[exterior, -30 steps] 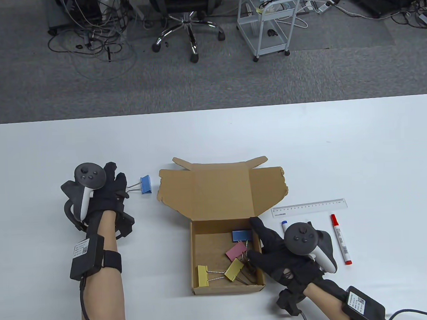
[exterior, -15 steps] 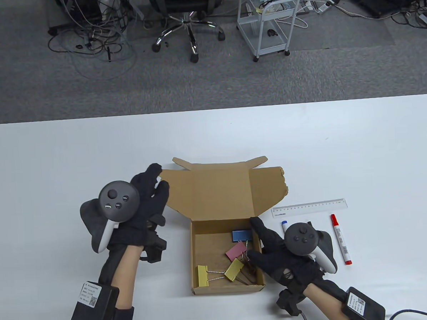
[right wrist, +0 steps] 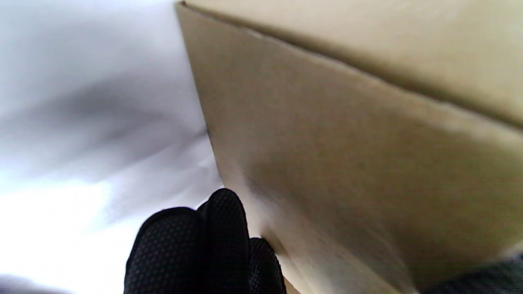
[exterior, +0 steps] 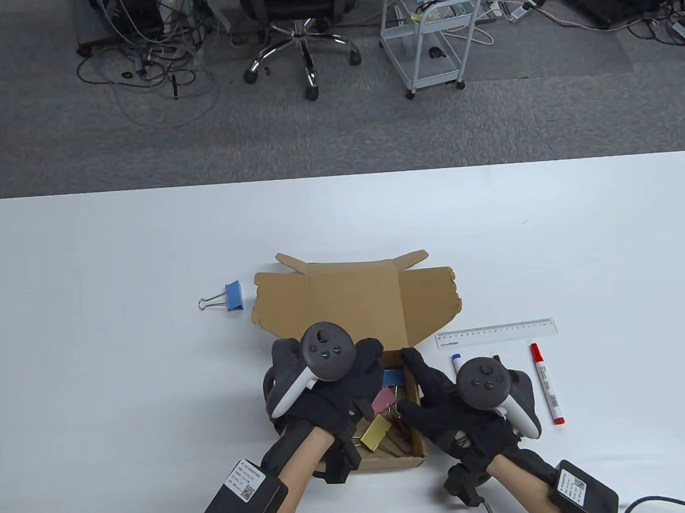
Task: Open four flaps of mailer box and unpack office supplies
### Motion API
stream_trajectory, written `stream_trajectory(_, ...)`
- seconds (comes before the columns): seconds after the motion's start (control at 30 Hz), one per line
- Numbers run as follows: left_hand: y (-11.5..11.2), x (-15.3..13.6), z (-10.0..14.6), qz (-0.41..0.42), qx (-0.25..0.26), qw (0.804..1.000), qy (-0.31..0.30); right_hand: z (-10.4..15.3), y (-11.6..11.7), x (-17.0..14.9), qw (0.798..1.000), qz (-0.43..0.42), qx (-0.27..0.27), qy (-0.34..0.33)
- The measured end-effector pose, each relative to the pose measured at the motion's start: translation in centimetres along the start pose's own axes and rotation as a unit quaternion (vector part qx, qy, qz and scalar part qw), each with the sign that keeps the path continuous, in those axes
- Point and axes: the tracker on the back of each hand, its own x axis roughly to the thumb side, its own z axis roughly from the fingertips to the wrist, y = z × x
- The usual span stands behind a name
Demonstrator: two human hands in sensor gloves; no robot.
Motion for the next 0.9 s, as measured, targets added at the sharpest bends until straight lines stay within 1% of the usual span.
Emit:
stream_trajectory(0.07,-1.7,0.0,-1.1,0.01,-0.057,0.998,0.016,0.0,0.0,0.0,1.0,0.0,0.0,0.0)
stream_trajectory(0.1,-2.1,0.0,-1.5,0.006,-0.072,0.997,0.025,0.0,0.0,0.0,1.0,0.0,0.0,0.0)
stream_trajectory(0.13,-2.8,-0.1,-2.0,-0.006,-0.1,0.994,0.038,0.0,0.0,0.0,1.0,0.0,-0.001,0.0)
stream_trajectory(0.2,-3.7,-0.2,-2.8,-0.017,-0.125,0.991,0.045,0.0,0.0,0.0,1.0,0.001,-0.001,0.0)
stream_trajectory(0.27,-4.3,-0.4,-3.4,-0.034,-0.138,0.988,0.053,0.0,0.0,0.0,1.0,0.001,-0.001,-0.001)
stream_trajectory(0.3,-4.6,-0.6,-3.7,-0.039,-0.16,0.984,0.063,0.0,0.0,0.0,1.0,0.001,-0.001,-0.001)
stream_trajectory(0.37,-4.9,-0.7,-4.1,-0.035,-0.188,0.979,0.065,0.0,0.0,0.0,1.0,0.001,-0.001,-0.001)
stream_trajectory(0.5,-5.1,-0.8,-4.6,-0.039,-0.206,0.975,0.075,0.0,0.1,0.0,1.0,-0.001,0.0,-0.001)
stream_trajectory(0.6,-5.4,-0.8,-5.1,-0.064,-0.216,0.97,0.09,0.0,0.1,0.0,1.0,0.0,0.0,-0.001)
stream_trajectory(0.77,-5.7,-0.5,-5.4,-0.097,-0.22,0.966,0.096,0.1,0.1,0.0,1.0,0.0,-0.002,0.0)
stream_trajectory(0.83,-5.9,-0.5,-5.5,-0.099,-0.236,0.962,0.098,0.1,0.1,0.1,1.0,0.005,-0.005,0.001)
stream_trajectory(0.9,-6.0,-0.5,-5.5,-0.096,-0.238,0.962,0.094,0.2,0.1,0.1,1.0,0.012,-0.01,0.003)
